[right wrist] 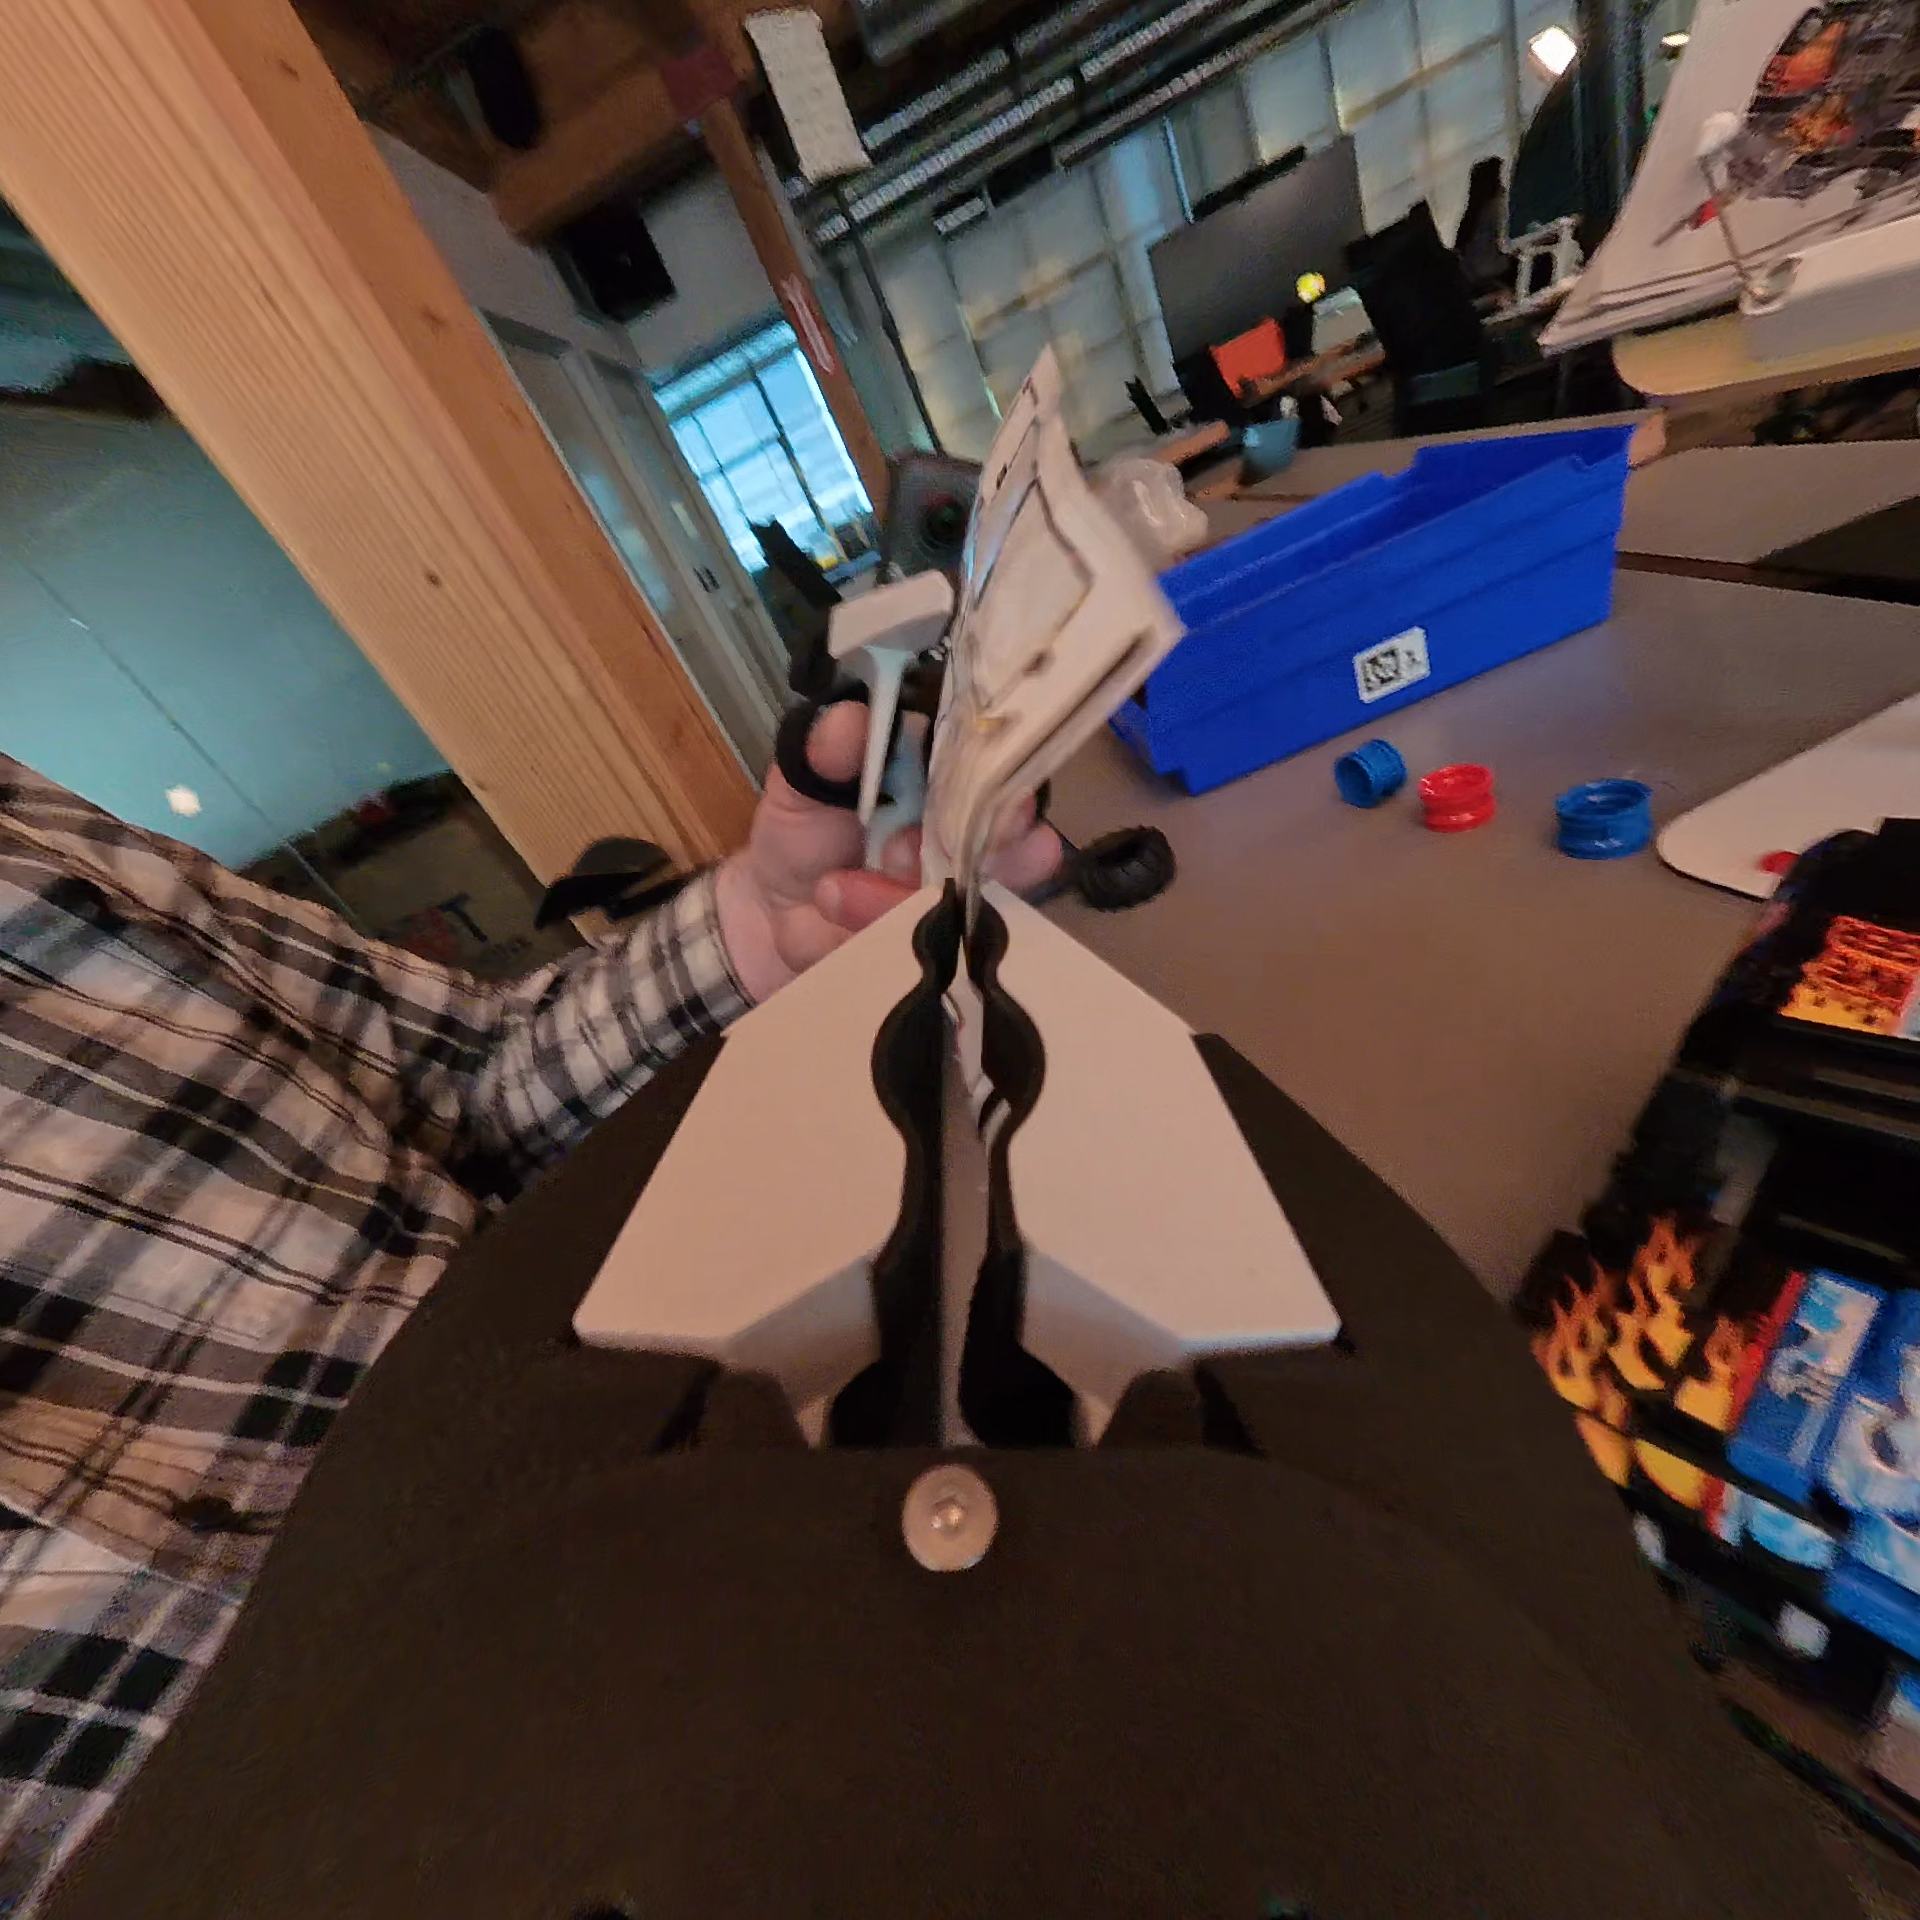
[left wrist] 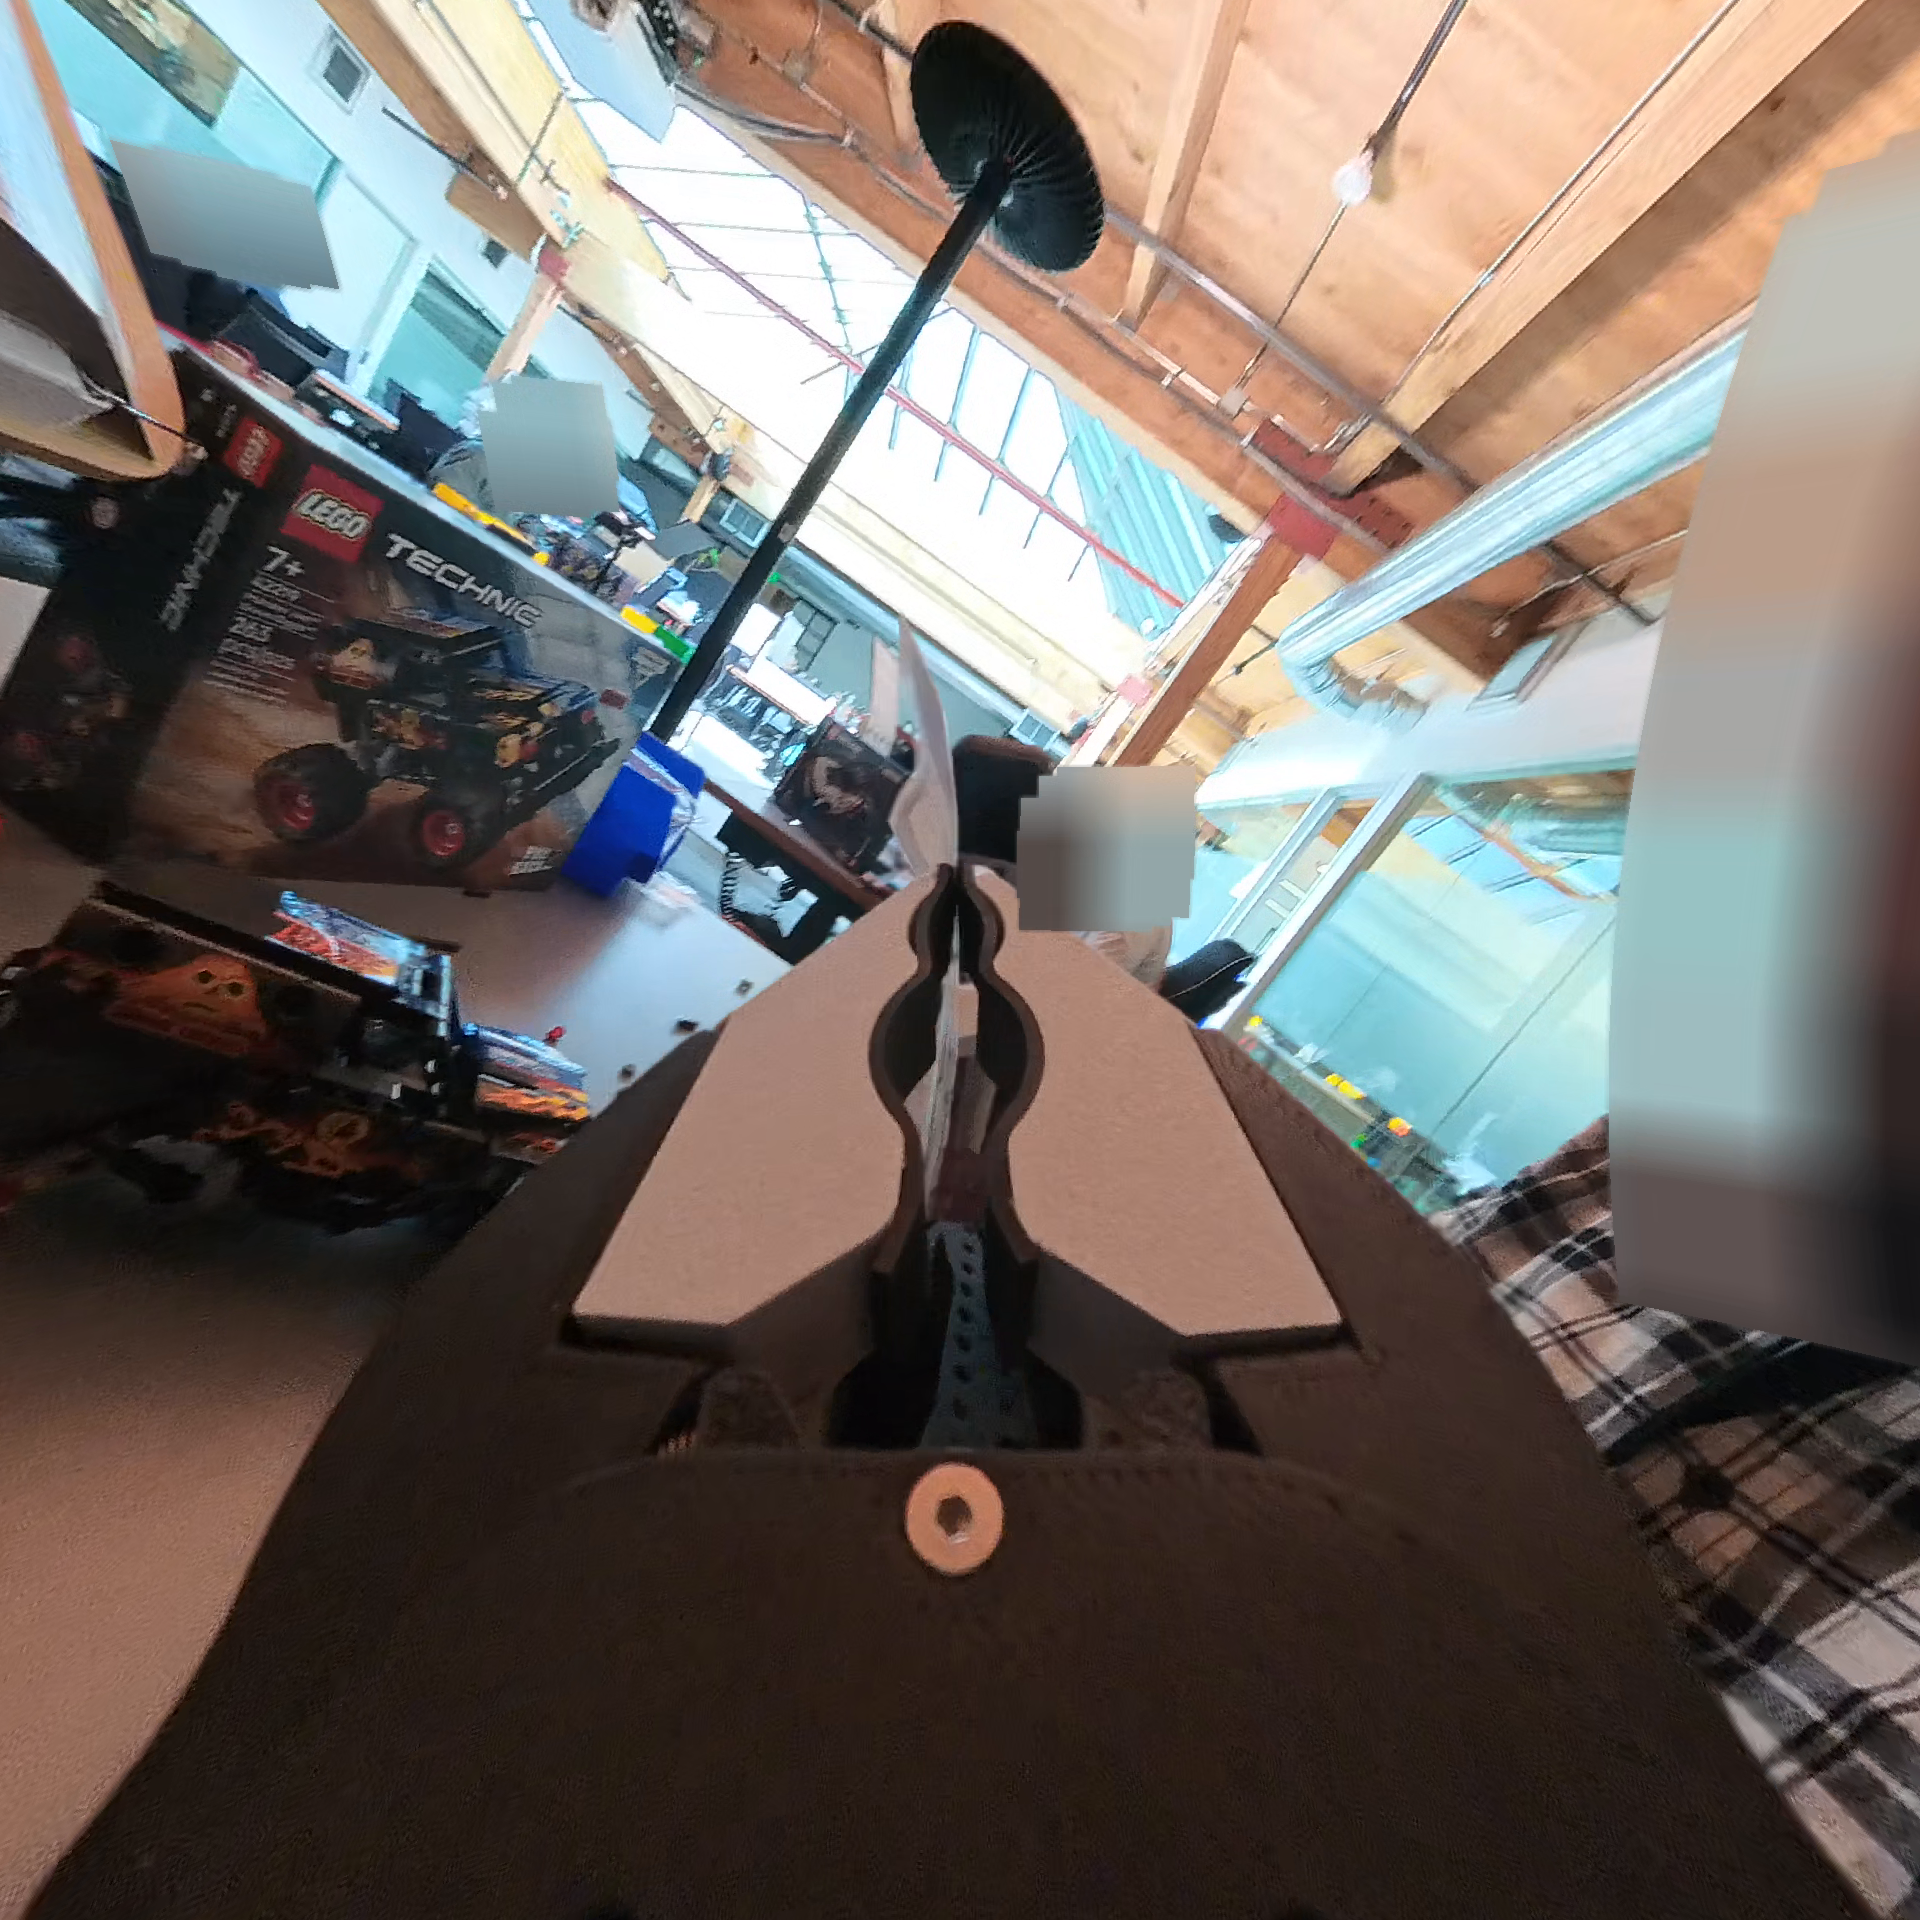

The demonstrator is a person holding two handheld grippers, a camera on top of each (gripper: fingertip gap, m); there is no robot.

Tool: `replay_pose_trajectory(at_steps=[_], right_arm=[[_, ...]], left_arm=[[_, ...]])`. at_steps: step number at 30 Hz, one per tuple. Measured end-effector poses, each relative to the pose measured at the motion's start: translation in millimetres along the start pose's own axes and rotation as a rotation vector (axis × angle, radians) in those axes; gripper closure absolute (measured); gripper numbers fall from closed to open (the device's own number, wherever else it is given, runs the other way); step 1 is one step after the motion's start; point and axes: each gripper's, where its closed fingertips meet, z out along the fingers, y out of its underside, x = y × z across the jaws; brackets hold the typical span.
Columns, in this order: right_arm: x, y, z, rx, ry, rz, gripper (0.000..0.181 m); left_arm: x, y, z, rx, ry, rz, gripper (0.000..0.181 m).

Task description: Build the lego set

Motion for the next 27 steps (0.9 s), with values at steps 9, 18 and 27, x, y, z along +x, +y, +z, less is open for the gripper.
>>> replay_pose_trajectory(at_steps=[9, 18, 27], right_arm=[[5.6, -19.9, -19.7, 0.073, -0.059, 0.152, 0.181], [22.6, -22.3, -34.9, 0.041, -0.047, 0.201, 0.181], [60.7, -23.5, -50.7, 0.063, 0.196, 0.156, 0.137]], left_arm=[[-1.9, 41.2, -0.2, -0.182, -0.007, 0.074, 0.181], [5.0, 51.0, -2.5, -0.183, 0.059, 0.036, 0.181], [-2.8, 49.0, 0.9, -0.144, 0.004, 0.051, 0.181]])
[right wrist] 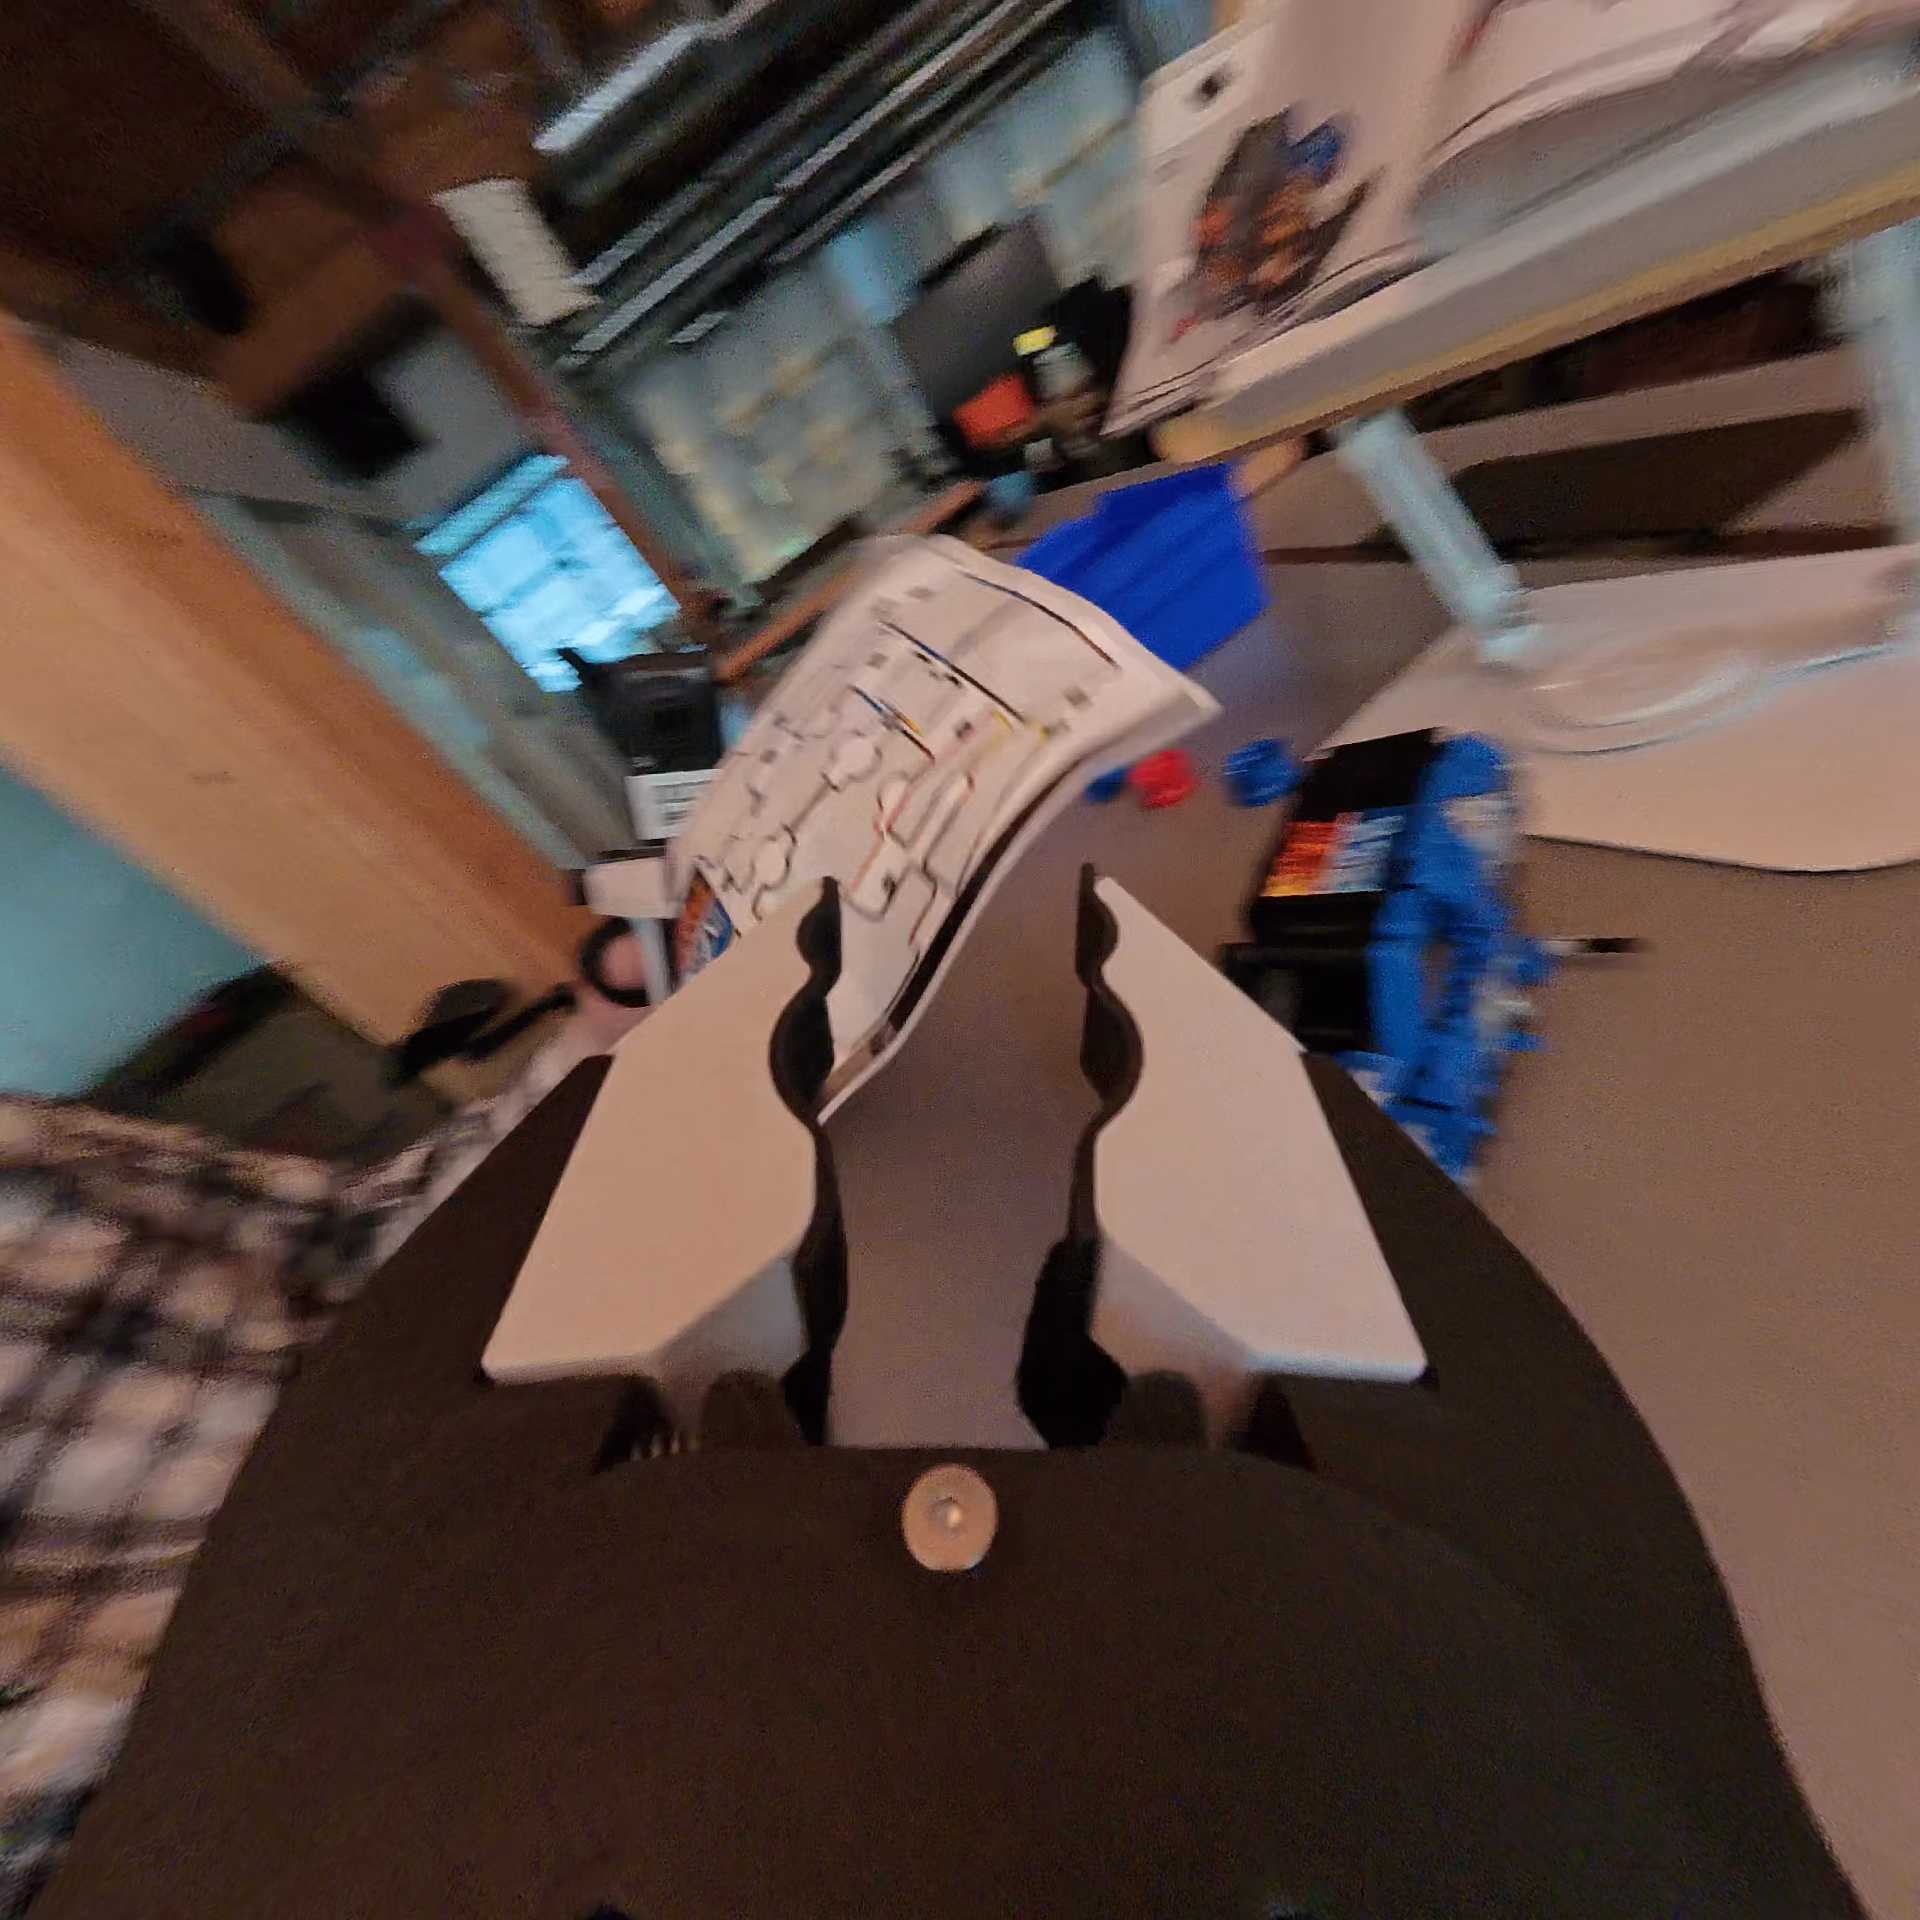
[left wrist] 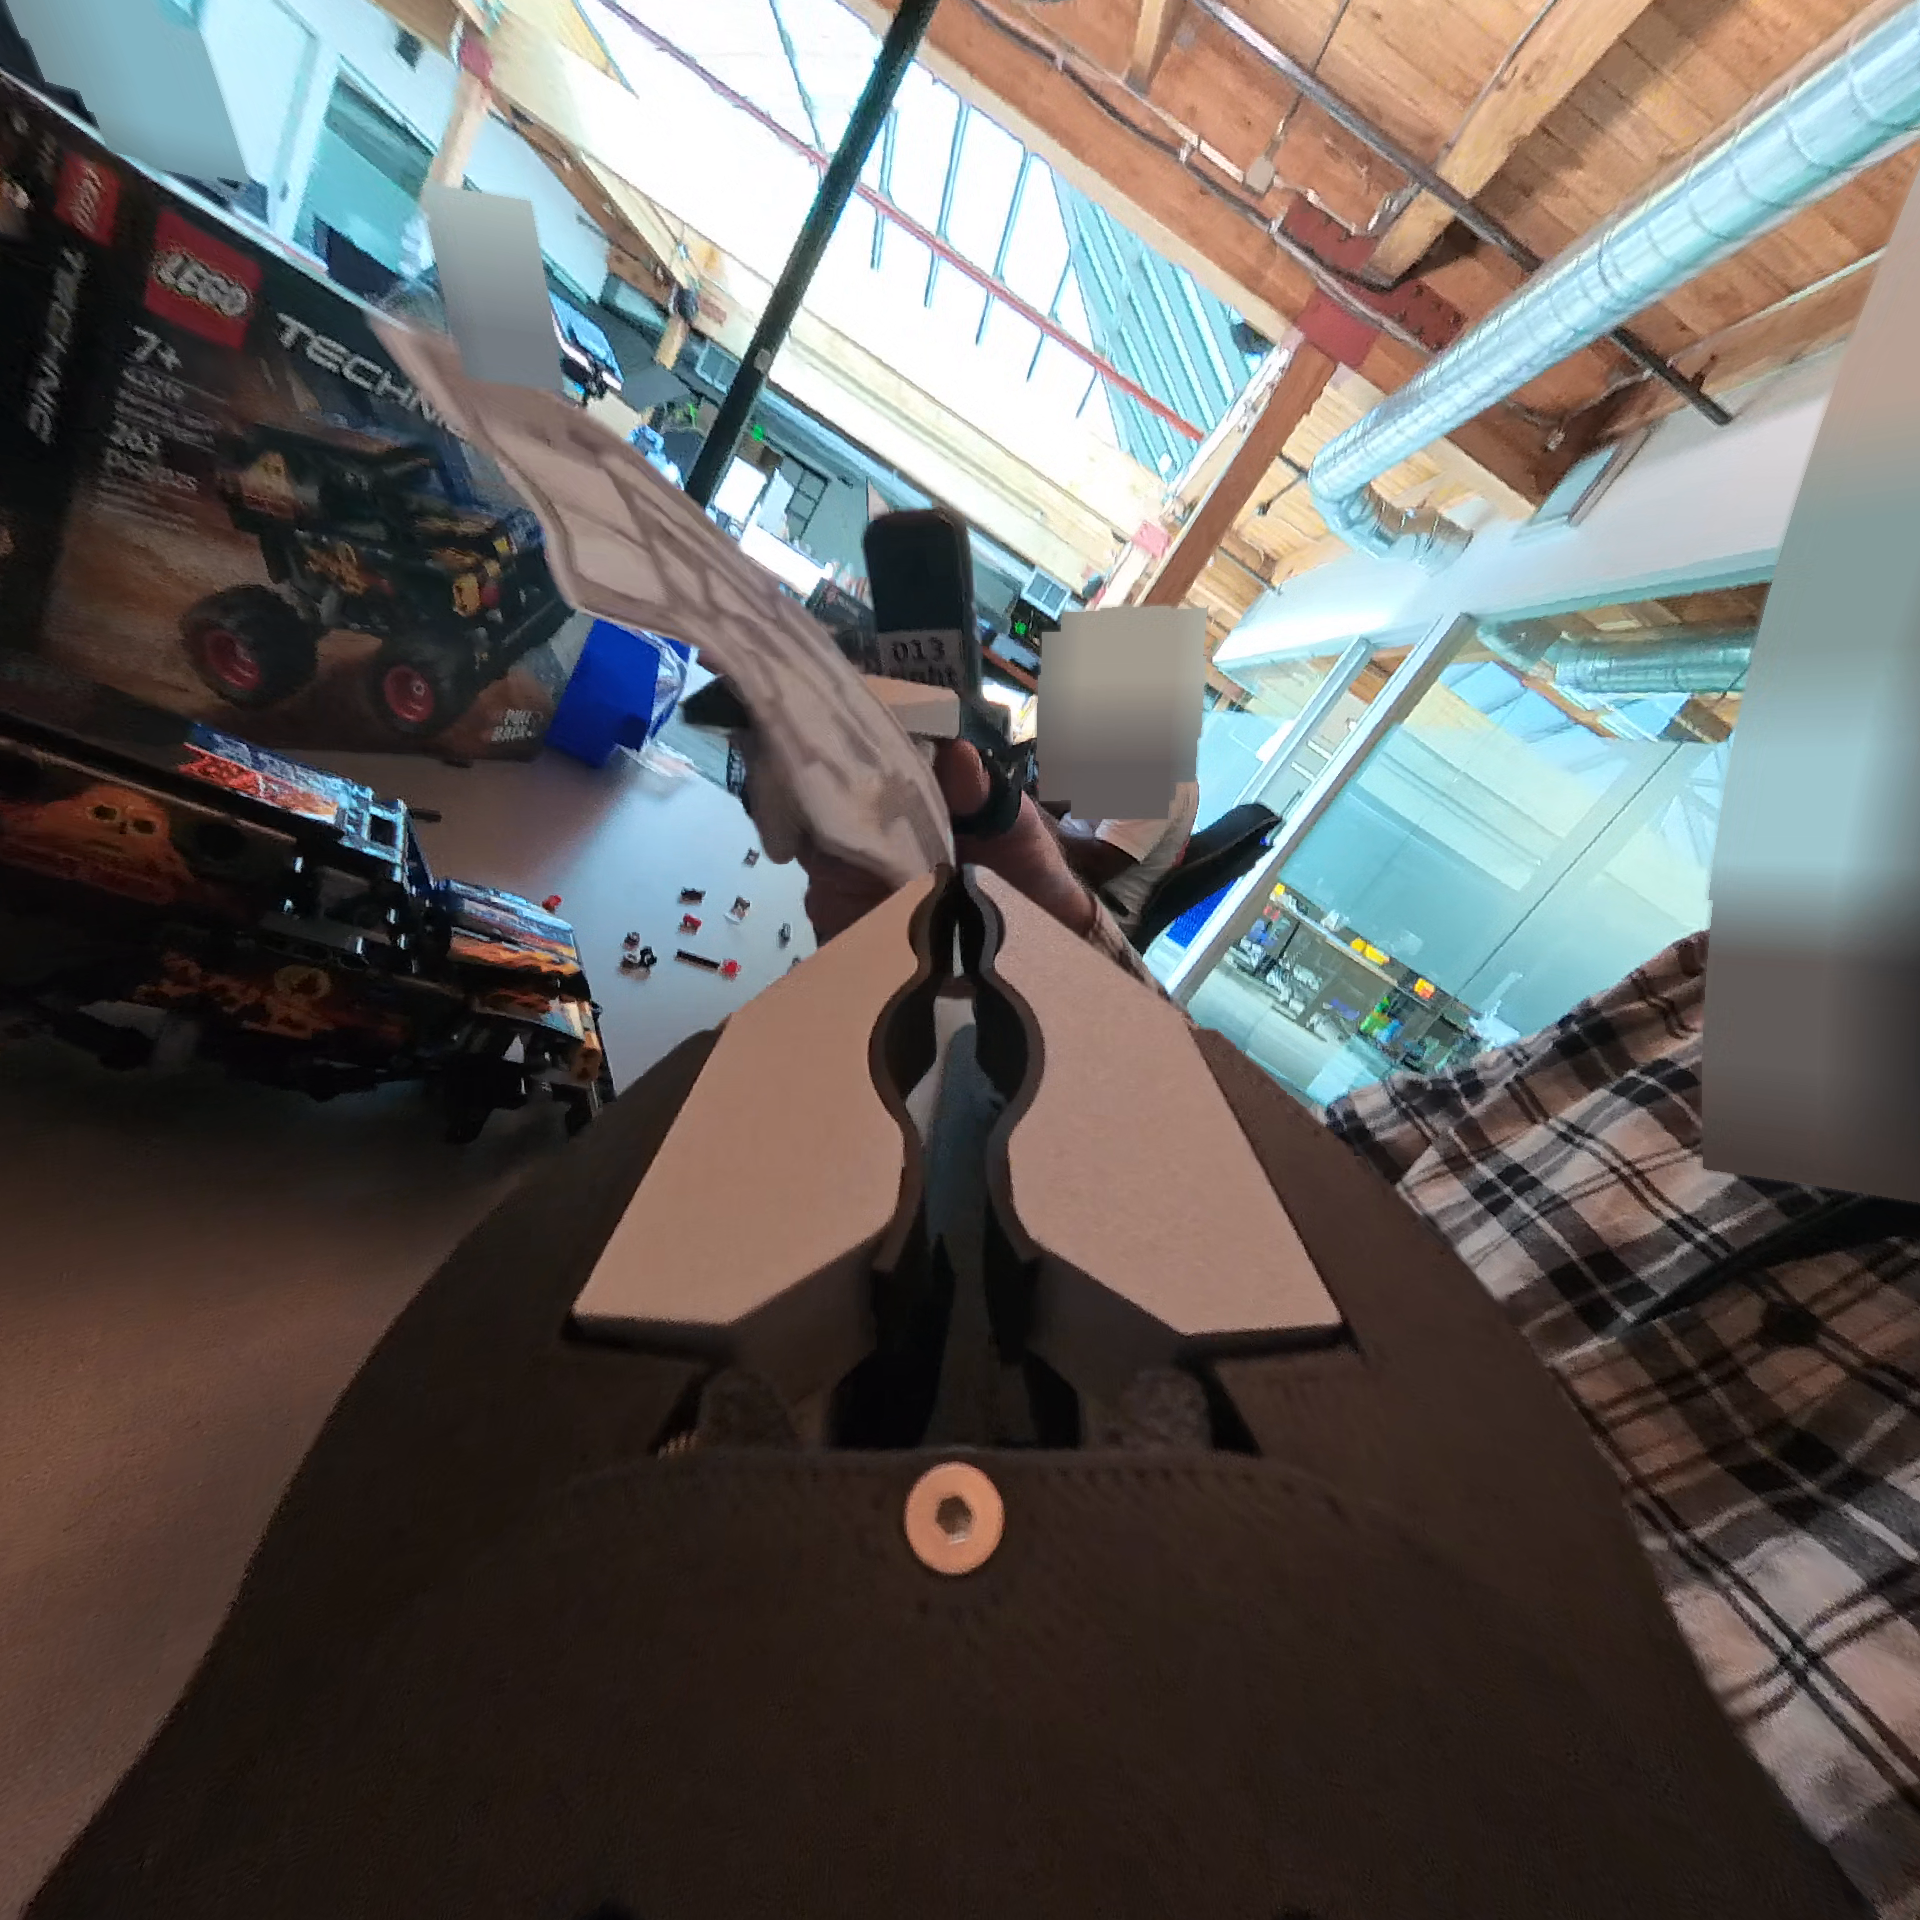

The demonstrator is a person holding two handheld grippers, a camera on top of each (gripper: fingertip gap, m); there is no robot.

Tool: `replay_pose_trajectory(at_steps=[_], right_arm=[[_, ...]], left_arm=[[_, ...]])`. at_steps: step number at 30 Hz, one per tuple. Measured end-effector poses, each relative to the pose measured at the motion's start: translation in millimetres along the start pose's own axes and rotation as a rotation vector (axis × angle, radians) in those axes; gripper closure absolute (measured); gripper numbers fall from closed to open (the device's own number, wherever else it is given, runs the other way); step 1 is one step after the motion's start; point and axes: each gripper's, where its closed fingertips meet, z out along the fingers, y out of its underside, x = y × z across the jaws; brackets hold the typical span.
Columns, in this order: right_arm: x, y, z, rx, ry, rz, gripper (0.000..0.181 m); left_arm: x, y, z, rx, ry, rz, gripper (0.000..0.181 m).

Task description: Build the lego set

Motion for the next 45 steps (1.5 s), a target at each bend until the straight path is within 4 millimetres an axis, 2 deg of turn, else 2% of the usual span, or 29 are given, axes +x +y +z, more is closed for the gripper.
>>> replay_pose_trajectory(at_steps=[2, 4, 5, 6, 8, 9, 12, 16, 22, 36, 45], right_arm=[[16.2, -9.0, -16.9, 0.03, 0.215, -0.137, 0.135], [12.3, -21.1, -36.9, 0.065, 0.418, -0.341, 0.135], [-1.2, -22.5, -39.5, 0.059, 0.464, -0.459, 0.142], [-21.1, -18.5, -33.4, 0.038, 0.445, -0.554, 0.151], [-54.3, -0.3, -11.8, -0.02, 0.355, -0.66, 0.165], [-62.3, 8.2, -2.7, -0.043, 0.336, -0.691, 0.167], [-79.1, 22.8, 18.3, -0.037, 0.246, -0.659, 0.168], [-73.3, 29.0, 26.7, -0.027, 0.269, -0.672, 0.169], [-78.6, 26.2, 23.8, 0.026, 0.223, -0.655, 0.174], [-101.6, 20.3, 10.1, 0.16, -0.273, -0.196, 0.172], [-93.2, 21.8, 11.0, 0.153, -0.212, -0.21, 0.181]], left_arm=[[-2.4, -6.7, 0.0, 0.057, -0.038, -0.007, 0.181], [-3.5, -10.6, 1.2, 0.091, -0.059, -0.014, 0.181], [-3.8, -12.3, 1.9, 0.107, -0.069, -0.018, 0.181], [-2.0, -13.0, 3.7, 0.116, -0.061, -0.023, 0.181], [-1.7, -14.3, 9.0, 0.143, -0.067, -0.032, 0.181], [0.8, -13.8, 12.8, 0.15, -0.056, -0.037, 0.181], [3.8, -13.1, 22.5, 0.179, -0.069, -0.034, 0.181], [12.0, -12.5, 31.5, 0.205, -0.057, -0.036, 0.181], [17.2, -13.5, 37.0, 0.229, -0.03, -0.053, 0.181], [32.4, -9.7, 40.4, 0.188, 0.082, -0.031, 0.181], [33.5, -6.1, 41.2, 0.17, 0.083, -0.019, 0.181]])
